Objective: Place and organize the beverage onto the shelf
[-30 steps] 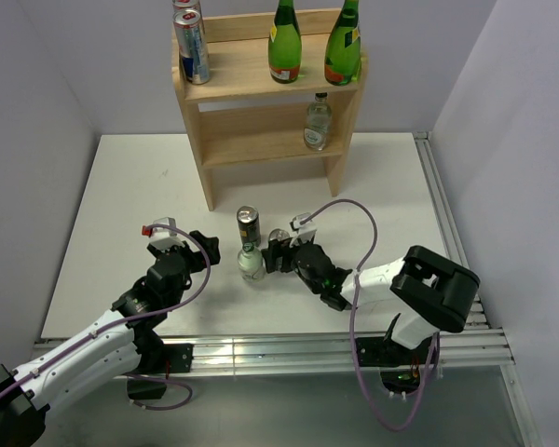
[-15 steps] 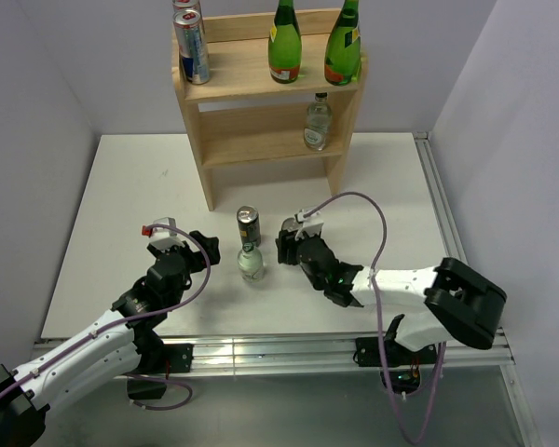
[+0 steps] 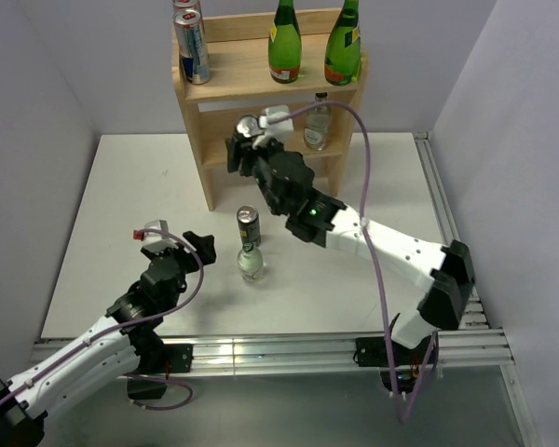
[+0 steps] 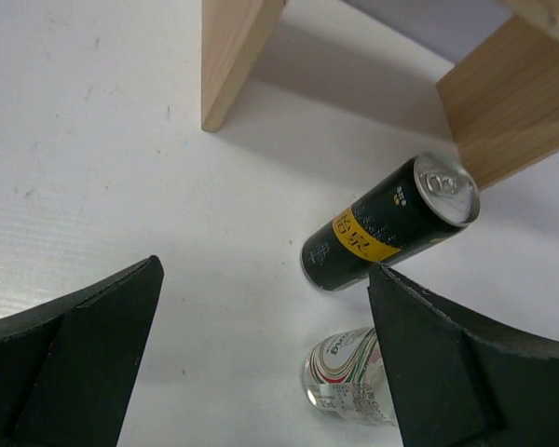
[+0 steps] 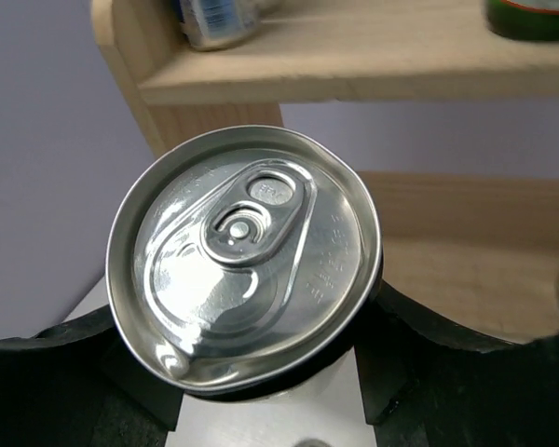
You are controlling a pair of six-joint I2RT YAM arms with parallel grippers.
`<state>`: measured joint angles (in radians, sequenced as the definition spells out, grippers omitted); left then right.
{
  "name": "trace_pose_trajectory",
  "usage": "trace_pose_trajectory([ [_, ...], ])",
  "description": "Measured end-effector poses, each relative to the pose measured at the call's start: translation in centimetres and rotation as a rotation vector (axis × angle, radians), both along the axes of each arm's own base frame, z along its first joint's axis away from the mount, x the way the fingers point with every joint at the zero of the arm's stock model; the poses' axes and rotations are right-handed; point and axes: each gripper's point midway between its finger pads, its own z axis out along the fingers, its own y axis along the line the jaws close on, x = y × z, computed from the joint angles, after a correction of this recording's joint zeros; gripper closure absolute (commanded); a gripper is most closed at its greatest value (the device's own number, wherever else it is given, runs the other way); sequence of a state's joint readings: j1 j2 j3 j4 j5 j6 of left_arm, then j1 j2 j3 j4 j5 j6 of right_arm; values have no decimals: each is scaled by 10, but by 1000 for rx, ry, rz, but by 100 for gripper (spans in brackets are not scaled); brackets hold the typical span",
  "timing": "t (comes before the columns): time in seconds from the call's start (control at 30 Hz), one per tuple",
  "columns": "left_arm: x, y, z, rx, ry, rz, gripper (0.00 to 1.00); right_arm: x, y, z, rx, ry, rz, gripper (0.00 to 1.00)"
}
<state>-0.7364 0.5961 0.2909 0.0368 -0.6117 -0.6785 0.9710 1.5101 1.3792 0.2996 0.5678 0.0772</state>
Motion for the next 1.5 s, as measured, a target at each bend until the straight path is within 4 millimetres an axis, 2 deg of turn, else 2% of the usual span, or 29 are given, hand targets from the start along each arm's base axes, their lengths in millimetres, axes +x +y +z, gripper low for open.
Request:
trace_pose_trajectory([
  [0.03, -1, 4, 3, -13, -15, 14, 1, 6, 9, 5, -6, -7, 7, 100],
  [0.1, -2, 11, 9, -41, -38, 50, 1, 18, 25, 3, -34, -4, 16, 100],
  [0.23, -5, 26, 18, -90, -83, 115, 1, 41, 52, -39, -140, 61, 37, 100],
  [0.37, -7, 33, 18, -100, -95, 147, 1, 58, 70, -82, -232, 130, 53, 100],
  [0.47, -7, 35, 14, -89, -85, 152, 1, 69, 75, -98, -270, 161, 53, 100],
  [0.57, -8, 35, 11, -85, -77, 152, 1, 79, 79, -96, -273, 165, 52, 100],
  [0.83, -8, 35, 10, -83, -75, 151, 1, 91, 82, -57, -216, 107, 41, 100],
  [1.0, -8, 35, 10, -83, -75, 151, 1, 94, 82, -46, -194, 86, 34, 100],
  [1.1, -8, 35, 10, -83, -74, 151, 1, 102, 84, -51, -191, 81, 24, 100],
  [1.3, -8, 35, 10, -83, -74, 150, 1, 123, 82, -85, -222, 116, -10, 100],
  [1.5, -8, 34, 8, -81, -72, 147, 1, 139, 82, -77, -190, 83, -32, 100],
])
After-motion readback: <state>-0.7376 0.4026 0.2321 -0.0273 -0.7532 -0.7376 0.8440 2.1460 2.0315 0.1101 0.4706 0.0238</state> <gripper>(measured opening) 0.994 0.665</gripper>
